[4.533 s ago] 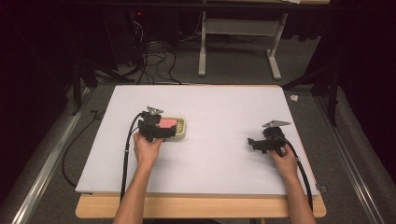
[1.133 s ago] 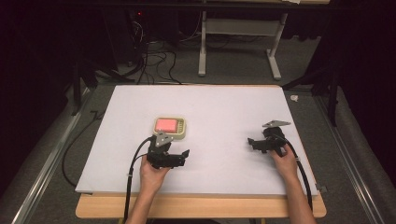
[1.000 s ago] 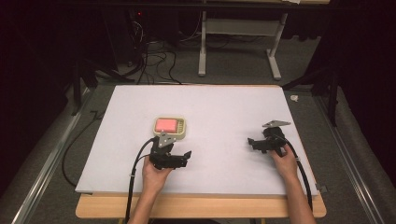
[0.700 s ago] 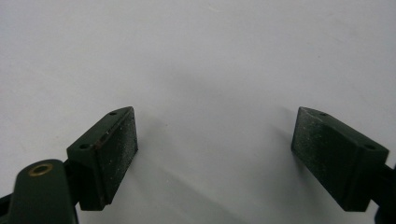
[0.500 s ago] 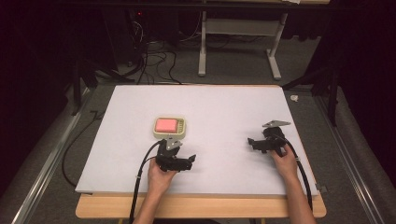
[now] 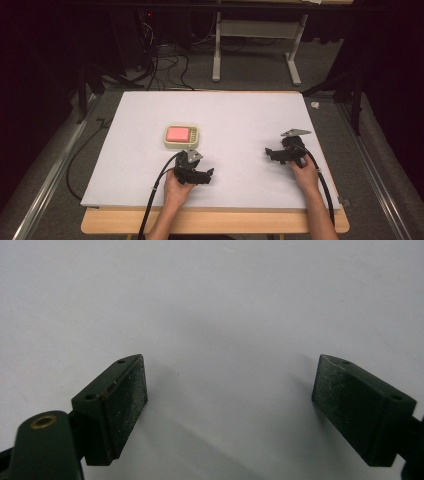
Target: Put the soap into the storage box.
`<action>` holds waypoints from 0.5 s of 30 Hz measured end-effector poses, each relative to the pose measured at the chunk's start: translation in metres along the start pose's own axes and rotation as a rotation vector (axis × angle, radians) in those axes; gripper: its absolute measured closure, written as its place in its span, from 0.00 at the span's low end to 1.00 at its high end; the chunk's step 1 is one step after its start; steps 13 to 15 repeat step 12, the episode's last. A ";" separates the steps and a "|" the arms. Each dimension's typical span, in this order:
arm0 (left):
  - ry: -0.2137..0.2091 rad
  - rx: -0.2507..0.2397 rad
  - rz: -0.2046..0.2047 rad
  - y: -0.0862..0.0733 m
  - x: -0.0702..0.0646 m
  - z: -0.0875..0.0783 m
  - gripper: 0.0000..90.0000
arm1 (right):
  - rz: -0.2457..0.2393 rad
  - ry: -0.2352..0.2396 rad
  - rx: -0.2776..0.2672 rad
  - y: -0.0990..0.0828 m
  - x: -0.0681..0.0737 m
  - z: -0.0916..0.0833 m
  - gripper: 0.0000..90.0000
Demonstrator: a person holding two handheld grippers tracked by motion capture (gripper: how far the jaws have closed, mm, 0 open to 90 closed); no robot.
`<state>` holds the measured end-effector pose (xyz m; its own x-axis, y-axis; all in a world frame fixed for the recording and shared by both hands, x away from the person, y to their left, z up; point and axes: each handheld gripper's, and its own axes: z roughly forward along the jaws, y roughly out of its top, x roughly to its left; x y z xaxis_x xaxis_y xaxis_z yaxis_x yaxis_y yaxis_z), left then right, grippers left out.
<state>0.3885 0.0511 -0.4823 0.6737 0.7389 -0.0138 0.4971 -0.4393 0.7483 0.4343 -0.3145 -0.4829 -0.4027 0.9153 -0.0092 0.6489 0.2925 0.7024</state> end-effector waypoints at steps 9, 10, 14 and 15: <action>0.003 0.031 -0.004 -0.001 0.000 0.006 0.15 | 0.000 0.000 0.000 0.000 0.000 0.000 0.17; 0.004 0.031 -0.004 -0.001 0.000 0.006 0.15 | -0.001 0.001 0.002 0.000 0.000 0.000 0.17; 0.001 0.031 -0.005 -0.001 0.000 0.006 0.14 | 0.000 0.001 0.002 0.000 0.000 0.000 0.17; 0.001 0.031 -0.005 -0.001 0.000 0.006 0.14 | 0.000 0.001 0.002 0.000 0.000 0.000 0.17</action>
